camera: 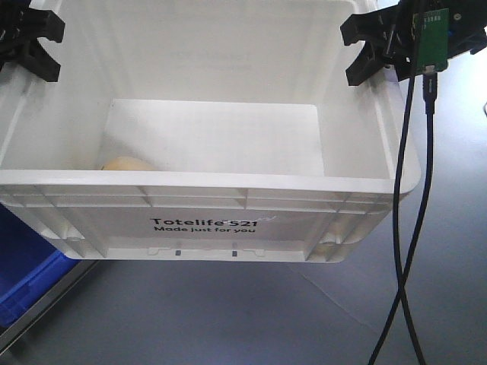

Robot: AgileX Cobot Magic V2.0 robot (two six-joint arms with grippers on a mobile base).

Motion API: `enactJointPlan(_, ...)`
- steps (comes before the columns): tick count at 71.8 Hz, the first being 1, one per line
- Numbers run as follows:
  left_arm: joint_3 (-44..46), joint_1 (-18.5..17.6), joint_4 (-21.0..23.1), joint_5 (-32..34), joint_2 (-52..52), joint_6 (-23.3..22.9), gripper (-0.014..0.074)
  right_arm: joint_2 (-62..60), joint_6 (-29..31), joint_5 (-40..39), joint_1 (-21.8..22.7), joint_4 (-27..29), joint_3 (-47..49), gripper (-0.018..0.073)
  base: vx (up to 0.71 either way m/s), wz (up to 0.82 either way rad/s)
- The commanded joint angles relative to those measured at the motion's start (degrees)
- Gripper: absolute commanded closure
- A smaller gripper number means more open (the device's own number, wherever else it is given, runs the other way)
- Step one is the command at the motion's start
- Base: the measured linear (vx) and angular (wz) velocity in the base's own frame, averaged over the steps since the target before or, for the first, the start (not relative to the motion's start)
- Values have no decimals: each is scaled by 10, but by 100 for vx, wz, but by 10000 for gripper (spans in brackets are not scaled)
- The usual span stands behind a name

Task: Place moving items into box and shelve
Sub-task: 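Carry the tote with both grippers while the base aligns with the rack shelf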

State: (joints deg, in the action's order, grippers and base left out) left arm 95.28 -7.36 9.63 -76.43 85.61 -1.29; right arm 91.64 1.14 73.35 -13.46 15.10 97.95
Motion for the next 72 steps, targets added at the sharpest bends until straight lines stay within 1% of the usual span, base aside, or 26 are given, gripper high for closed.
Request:
enactJointPlan(1,27,-17,129,57,-26,1,597,-33,16,-29,-17,150,24,562,1,43)
enactJointPlan(72,27,-17,129,57,-26,1,597,-33,16,-29,-17,150,24,562,-8,38)
